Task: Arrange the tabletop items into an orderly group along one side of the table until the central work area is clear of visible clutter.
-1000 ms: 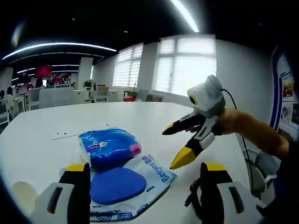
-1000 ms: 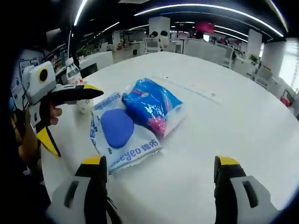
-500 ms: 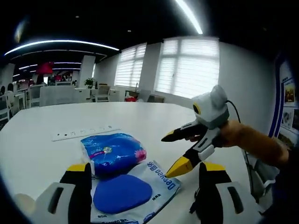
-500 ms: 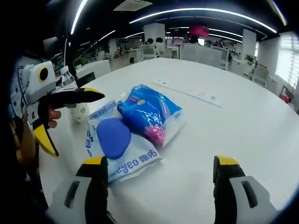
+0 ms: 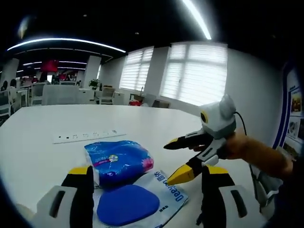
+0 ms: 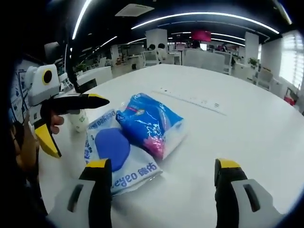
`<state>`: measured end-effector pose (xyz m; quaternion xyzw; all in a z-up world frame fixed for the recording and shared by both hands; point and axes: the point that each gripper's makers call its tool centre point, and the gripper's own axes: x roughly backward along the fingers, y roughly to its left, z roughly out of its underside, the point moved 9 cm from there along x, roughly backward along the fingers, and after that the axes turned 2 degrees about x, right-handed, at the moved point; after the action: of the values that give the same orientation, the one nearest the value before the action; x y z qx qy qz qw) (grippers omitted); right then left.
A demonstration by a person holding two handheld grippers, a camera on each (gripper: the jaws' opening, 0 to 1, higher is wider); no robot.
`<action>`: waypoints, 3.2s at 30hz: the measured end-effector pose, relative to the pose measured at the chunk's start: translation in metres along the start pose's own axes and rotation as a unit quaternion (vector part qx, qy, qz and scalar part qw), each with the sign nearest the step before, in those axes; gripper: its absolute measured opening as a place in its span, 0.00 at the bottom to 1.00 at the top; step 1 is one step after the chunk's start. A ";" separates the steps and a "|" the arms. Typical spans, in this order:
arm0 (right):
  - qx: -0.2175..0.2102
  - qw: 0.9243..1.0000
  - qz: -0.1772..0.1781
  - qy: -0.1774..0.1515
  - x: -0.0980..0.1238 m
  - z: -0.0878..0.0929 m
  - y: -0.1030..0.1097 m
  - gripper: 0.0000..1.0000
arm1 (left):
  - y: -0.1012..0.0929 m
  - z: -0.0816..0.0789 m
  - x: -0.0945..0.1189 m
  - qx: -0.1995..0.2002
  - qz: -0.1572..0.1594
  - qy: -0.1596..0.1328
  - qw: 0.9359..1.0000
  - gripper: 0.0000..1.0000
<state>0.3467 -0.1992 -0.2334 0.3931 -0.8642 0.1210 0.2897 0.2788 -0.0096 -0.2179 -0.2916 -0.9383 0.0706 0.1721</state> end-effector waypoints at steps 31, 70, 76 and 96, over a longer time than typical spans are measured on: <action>-0.008 0.999 -0.020 -0.033 -0.017 -0.006 -0.003 0.71 | 0.030 -0.007 -0.024 0.030 -0.014 0.019 0.999 0.86; 0.024 0.997 -0.017 -0.077 -0.032 -0.011 -0.005 0.39 | 0.047 0.000 -0.041 0.011 -0.026 0.035 0.999 0.71; 0.035 0.996 -0.021 -0.076 -0.034 -0.012 -0.005 0.26 | 0.049 0.002 -0.042 0.013 -0.022 0.044 0.999 0.62; 0.062 0.993 0.006 -0.101 -0.024 -0.014 -0.004 0.00 | 0.058 -0.007 -0.037 -0.086 -0.042 0.051 0.994 0.17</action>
<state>0.3680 -0.1811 -0.2364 0.4153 -0.8823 0.1358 0.1750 0.3405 0.0170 -0.2350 -0.2692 -0.9421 -0.0326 0.1973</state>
